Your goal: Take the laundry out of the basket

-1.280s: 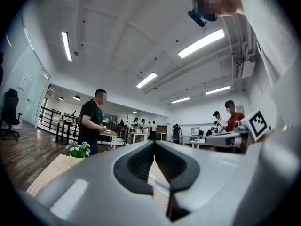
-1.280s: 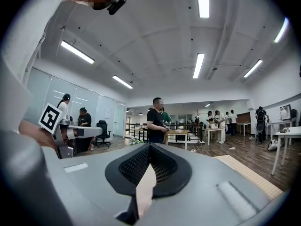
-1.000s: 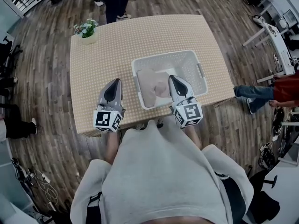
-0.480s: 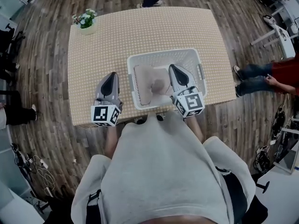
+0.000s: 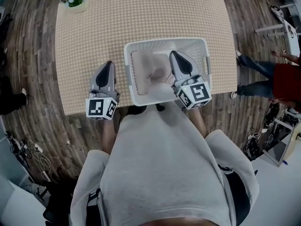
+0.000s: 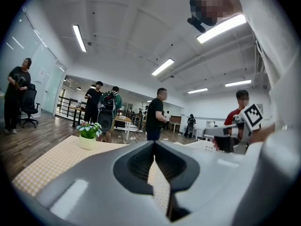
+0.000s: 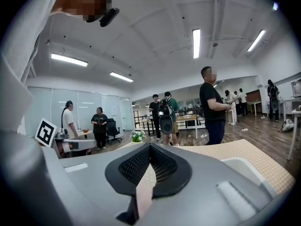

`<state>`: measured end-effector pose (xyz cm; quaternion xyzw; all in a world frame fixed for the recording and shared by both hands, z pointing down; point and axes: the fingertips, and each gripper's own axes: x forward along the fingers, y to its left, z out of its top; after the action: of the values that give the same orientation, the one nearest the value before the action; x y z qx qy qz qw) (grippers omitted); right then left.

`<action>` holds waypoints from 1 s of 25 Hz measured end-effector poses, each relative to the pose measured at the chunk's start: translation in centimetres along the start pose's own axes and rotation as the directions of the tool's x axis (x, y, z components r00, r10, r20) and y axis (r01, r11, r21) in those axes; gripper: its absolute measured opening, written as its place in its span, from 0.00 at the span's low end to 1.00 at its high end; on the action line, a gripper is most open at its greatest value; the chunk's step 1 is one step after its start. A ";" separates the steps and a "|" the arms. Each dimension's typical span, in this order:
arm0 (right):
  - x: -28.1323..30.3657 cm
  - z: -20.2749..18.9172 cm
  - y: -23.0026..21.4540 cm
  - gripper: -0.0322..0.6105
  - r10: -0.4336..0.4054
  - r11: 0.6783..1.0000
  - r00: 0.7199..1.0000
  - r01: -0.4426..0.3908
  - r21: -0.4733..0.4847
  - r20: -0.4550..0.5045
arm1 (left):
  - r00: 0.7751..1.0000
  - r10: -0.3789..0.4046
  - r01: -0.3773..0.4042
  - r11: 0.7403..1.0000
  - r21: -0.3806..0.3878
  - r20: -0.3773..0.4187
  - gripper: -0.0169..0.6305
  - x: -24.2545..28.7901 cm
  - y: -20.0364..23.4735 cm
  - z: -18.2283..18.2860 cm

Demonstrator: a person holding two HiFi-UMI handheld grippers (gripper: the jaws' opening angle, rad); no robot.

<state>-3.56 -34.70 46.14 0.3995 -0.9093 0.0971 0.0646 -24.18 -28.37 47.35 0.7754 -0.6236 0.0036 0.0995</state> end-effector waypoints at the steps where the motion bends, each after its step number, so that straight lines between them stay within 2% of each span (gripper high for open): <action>1: 0.5 -0.4 -0.2 0.05 0.000 1.000 1.000 0.000 -0.004 -0.010 | 1.000 -0.001 0.001 1.000 -0.004 -0.005 0.04 0.3 0.1 -0.4; 9: 2.0 -5.1 -0.7 0.05 -0.002 1.000 0.994 0.002 -0.004 -0.107 | 0.998 -0.008 0.007 1.000 -0.029 -0.059 0.04 1.3 0.4 -3.2; 14: 2.1 -6.2 -0.7 0.05 0.005 1.000 0.992 -0.005 0.004 -0.129 | 0.998 -0.007 0.005 1.000 -0.029 -0.070 0.04 1.5 0.5 -3.4; 16: 2.3 -6.5 -0.2 0.05 0.026 0.997 0.987 -0.038 -0.074 -0.156 | 0.997 -0.007 0.005 1.000 -0.026 -0.071 0.04 1.5 0.4 -3.4; 17: 2.4 -7.0 0.4 0.05 0.049 0.982 0.981 -0.082 -0.171 -0.188 | 0.998 -0.008 0.006 1.000 -0.026 -0.069 0.04 1.5 0.3 -3.4; 18: 2.4 -7.7 1.3 0.05 0.078 0.939 0.968 -0.152 -0.309 -0.240 | 0.998 -0.008 0.006 1.000 -0.026 -0.068 0.04 1.5 0.3 -3.3; 19: 2.4 -8.9 2.3 0.05 0.101 0.850 0.945 -0.245 -0.466 -0.312 | 0.998 -0.008 0.006 1.000 -0.026 -0.065 0.04 1.5 0.2 -3.3; 20: 2.3 -10.5 3.1 0.05 0.108 0.720 0.913 -0.345 -0.603 -0.393 | 0.998 -0.008 0.006 1.000 -0.025 -0.064 0.04 1.5 0.2 -3.2; 21: 2.1 -12.0 3.8 0.05 0.100 0.582 0.879 -0.432 -0.689 -0.466 | 0.998 -0.007 0.006 1.000 -0.024 -0.062 0.04 1.5 0.2 -3.2; 22: 2.0 -13.2 4.2 0.05 0.093 0.486 0.849 -0.495 -0.721 -0.520 | 0.998 -0.006 0.004 1.000 -0.024 -0.060 0.04 1.5 0.2 -3.1; 23: 1.8 -14.0 4.5 0.05 0.100 0.454 0.826 -0.534 -0.713 -0.555 | 0.998 -0.004 0.002 1.000 -0.026 -0.058 0.04 1.4 0.2 -3.0; 24: 1.7 -14.4 4.7 0.05 0.117 0.472 0.809 -0.556 -0.684 -0.576 | 0.998 -0.002 0.000 1.000 -0.030 -0.056 0.04 1.4 0.2 -2.9; 25: 1.7 -14.6 4.8 0.05 0.134 0.506 0.796 -0.566 -0.650 -0.590 | 0.999 0.000 -0.002 0.999 -0.032 -0.054 0.04 1.3 0.2 -2.9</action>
<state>-7.64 -29.38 60.06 0.0899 -0.8703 -0.2190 0.4320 -23.75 -29.22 50.34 0.7729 -0.6211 0.0147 0.1288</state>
